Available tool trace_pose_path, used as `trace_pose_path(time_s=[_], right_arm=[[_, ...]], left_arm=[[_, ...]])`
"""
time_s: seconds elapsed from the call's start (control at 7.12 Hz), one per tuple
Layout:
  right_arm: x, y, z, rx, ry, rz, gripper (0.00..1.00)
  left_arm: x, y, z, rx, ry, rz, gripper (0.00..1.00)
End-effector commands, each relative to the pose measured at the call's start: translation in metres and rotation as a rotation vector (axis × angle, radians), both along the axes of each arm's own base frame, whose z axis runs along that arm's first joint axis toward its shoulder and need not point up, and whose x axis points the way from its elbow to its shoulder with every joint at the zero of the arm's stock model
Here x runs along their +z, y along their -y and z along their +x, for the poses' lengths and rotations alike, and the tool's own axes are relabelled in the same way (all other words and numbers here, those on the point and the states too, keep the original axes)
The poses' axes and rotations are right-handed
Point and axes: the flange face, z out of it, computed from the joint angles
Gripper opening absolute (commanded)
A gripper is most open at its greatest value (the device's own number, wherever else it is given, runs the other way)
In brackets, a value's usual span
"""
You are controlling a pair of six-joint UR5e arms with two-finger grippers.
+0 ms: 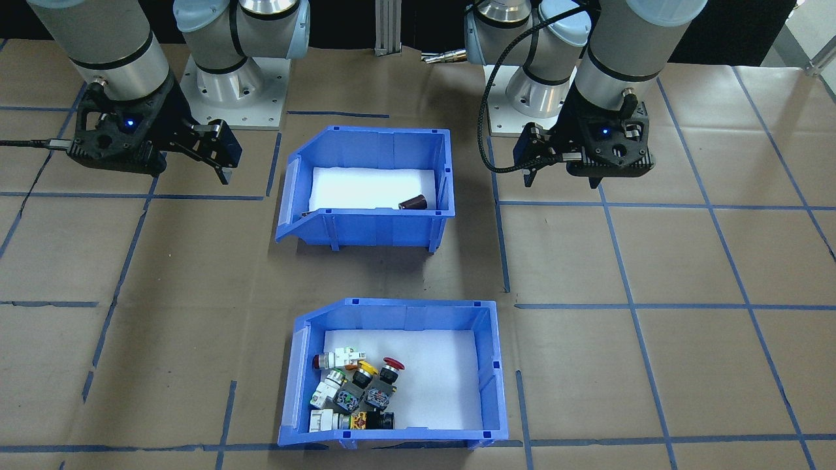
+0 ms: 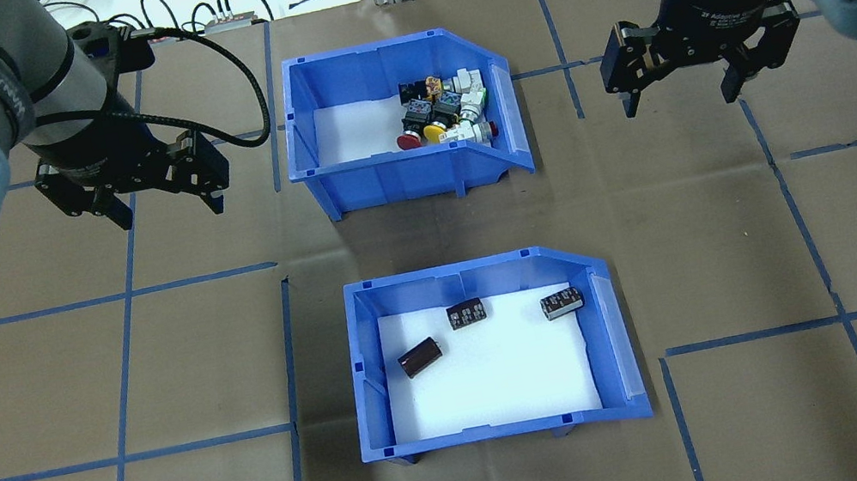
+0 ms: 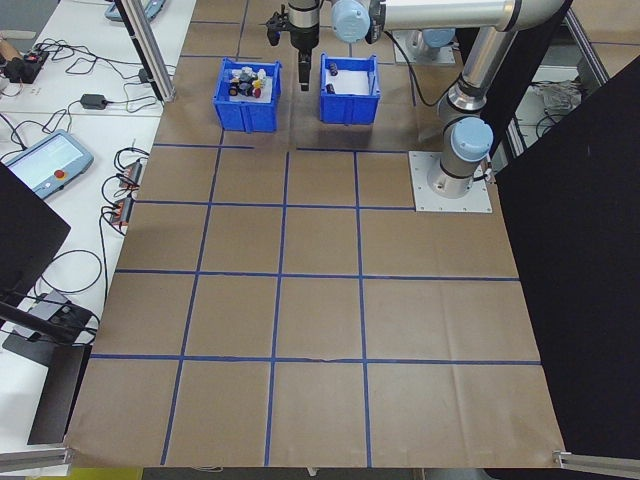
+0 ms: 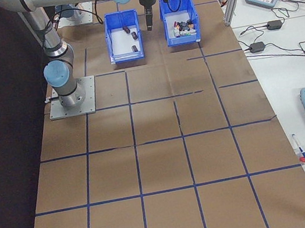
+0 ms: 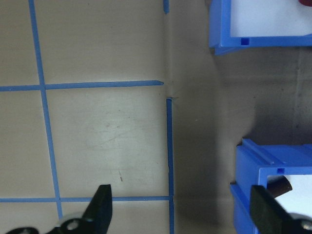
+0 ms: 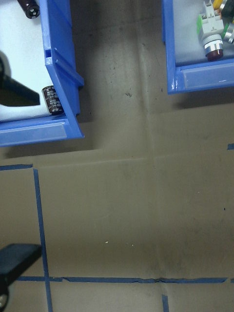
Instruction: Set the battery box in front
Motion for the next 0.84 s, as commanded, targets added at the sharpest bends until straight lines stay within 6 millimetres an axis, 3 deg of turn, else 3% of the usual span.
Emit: trace_pose_path(time_s=[0.0,0.7], right_arm=[[-0.0008,0.0004,0.0,0.0,0.0,0.002,1.0],[0.0014,-0.0003,0.0008,-0.002,0.008,-0.003,1.0]], left_arm=[[-0.0054,0.0058,-0.0013,0.002,-0.005,0.01,1.0],[-0.0106,0.0086,-0.0034,0.014,-0.011,0.013,1.0]])
